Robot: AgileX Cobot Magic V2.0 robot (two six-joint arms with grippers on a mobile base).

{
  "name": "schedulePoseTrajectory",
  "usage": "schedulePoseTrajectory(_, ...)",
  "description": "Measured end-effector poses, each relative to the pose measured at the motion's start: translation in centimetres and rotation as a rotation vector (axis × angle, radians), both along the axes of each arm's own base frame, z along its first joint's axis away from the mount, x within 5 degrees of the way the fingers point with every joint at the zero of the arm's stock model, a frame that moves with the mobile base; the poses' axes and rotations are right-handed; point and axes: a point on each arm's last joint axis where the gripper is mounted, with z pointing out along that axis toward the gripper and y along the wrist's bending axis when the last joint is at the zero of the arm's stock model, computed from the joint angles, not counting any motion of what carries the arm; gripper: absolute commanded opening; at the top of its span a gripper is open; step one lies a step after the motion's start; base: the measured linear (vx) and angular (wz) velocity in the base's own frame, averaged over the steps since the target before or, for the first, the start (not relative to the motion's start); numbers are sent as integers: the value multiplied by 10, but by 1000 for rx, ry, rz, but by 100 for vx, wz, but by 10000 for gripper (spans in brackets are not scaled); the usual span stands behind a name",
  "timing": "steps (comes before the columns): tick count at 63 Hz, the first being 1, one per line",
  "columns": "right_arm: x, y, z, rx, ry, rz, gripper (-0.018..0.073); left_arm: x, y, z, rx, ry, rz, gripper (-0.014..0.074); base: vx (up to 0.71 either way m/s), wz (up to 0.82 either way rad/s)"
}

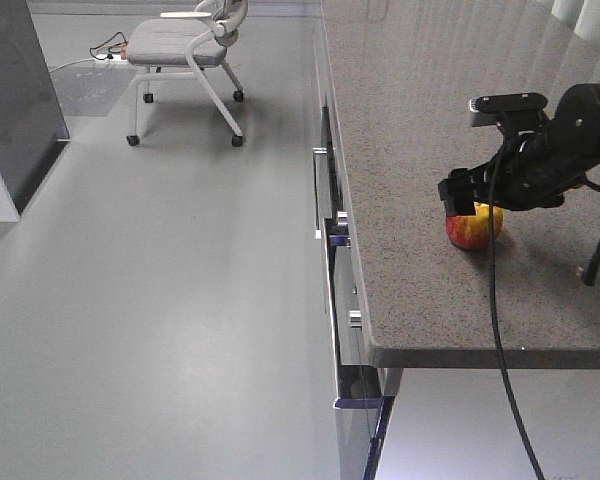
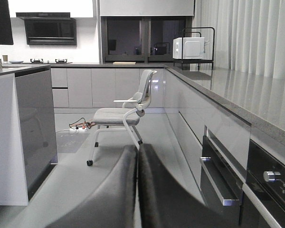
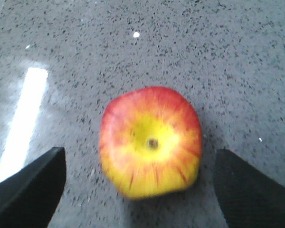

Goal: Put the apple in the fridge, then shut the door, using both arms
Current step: 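Lower the open right gripper over the red-yellow apple, then close the right gripper on the apple and lift it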

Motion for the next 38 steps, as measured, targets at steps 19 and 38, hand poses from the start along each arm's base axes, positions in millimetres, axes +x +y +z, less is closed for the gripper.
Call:
schedulePoseTrajectory(19,26,1,-36,-2,23,-2,564,0,0,0,0,0,0,-6,0,0)
schedulePoseTrajectory(38,28,1,-41,-4,35,-1,389,0,0,0,0,0,0,-6,0,0)
